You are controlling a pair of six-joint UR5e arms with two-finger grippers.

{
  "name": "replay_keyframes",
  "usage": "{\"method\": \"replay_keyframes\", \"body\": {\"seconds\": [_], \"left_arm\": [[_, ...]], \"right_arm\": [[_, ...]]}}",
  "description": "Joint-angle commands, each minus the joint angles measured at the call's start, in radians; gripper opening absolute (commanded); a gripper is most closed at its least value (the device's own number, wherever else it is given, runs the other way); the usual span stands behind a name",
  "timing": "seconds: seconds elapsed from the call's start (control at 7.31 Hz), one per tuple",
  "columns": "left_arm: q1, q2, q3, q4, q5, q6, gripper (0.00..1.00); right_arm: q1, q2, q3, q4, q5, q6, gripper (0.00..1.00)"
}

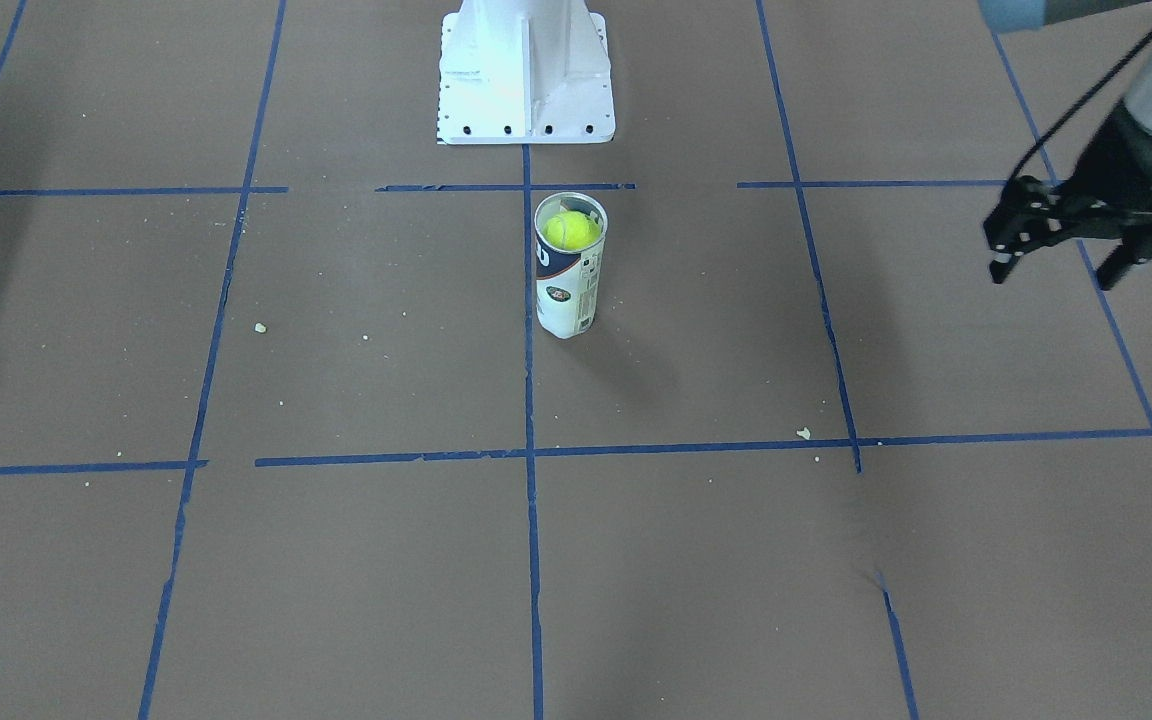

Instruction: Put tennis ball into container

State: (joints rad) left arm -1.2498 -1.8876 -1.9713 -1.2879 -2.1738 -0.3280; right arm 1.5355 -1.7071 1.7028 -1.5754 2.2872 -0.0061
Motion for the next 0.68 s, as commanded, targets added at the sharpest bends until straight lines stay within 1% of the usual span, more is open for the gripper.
{"method": "replay_keyframes", "body": {"seconds": [0.0,0.14,0.27,0.41,0.55], "left_arm": [[-0.210,0.100,0.138,-0.040,-0.015,0.361,1.00],[-0.265,0.172,0.176,-0.112,-0.015,0.421,1.00],[-0.293,0.230,0.219,-0.167,-0.065,0.455,1.00],[-0.321,0.311,0.224,-0.186,-0.105,0.464,1.00],[-0.333,0.340,0.224,-0.189,-0.097,0.452,1.00]], "right_arm": [[0.000,0.001,0.000,-0.001,0.000,0.000,1.00],[0.000,0.000,0.000,0.000,0.000,0.000,1.00],[0.000,0.000,0.000,0.000,0.000,0.000,1.00],[0.000,0.000,0.000,0.000,0.000,0.000,1.00],[0.000,0.000,0.001,0.000,0.000,0.000,1.00]]}}
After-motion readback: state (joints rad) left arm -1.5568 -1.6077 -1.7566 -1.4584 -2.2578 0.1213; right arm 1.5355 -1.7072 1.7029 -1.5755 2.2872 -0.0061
